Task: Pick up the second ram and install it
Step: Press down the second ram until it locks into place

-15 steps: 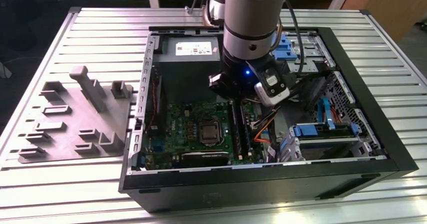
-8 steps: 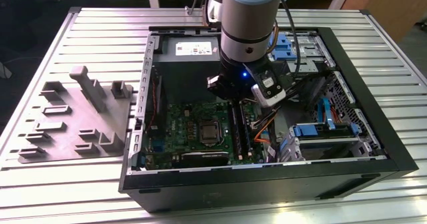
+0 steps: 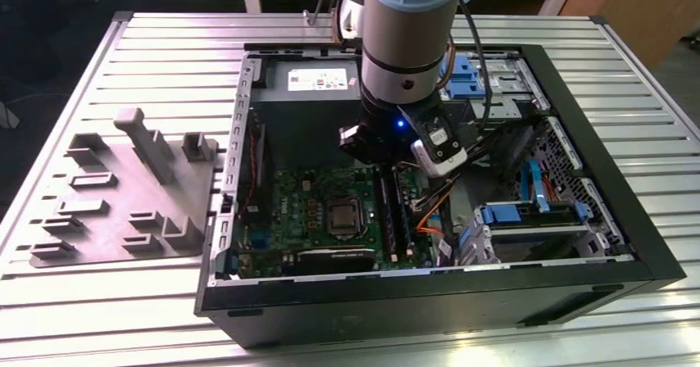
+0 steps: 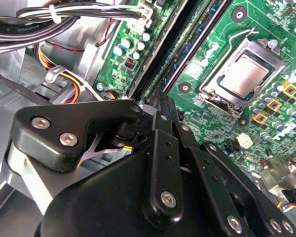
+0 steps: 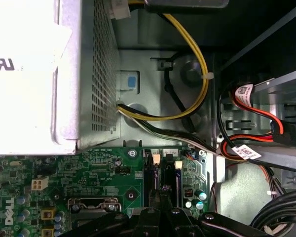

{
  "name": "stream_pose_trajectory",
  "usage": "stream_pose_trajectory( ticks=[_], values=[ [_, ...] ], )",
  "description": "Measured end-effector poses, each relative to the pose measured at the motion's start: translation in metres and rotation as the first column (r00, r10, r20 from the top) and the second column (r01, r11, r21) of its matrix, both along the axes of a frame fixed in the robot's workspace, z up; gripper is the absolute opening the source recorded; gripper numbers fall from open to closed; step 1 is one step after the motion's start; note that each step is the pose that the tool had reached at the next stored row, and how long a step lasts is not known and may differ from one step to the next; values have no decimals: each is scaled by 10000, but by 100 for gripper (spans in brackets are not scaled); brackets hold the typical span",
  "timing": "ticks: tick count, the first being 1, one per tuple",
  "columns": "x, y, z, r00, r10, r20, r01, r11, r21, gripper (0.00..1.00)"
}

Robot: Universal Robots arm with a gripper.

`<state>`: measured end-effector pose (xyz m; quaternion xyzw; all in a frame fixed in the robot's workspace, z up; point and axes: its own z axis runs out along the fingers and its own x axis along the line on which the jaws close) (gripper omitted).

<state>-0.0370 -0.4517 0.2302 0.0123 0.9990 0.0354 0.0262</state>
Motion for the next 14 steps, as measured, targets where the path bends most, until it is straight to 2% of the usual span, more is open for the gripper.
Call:
stream_pose_trajectory(
  ticks=[14],
  values=[
    [0, 18, -23, 10000, 1, 2, -1, 10000, 0, 10]
  ],
)
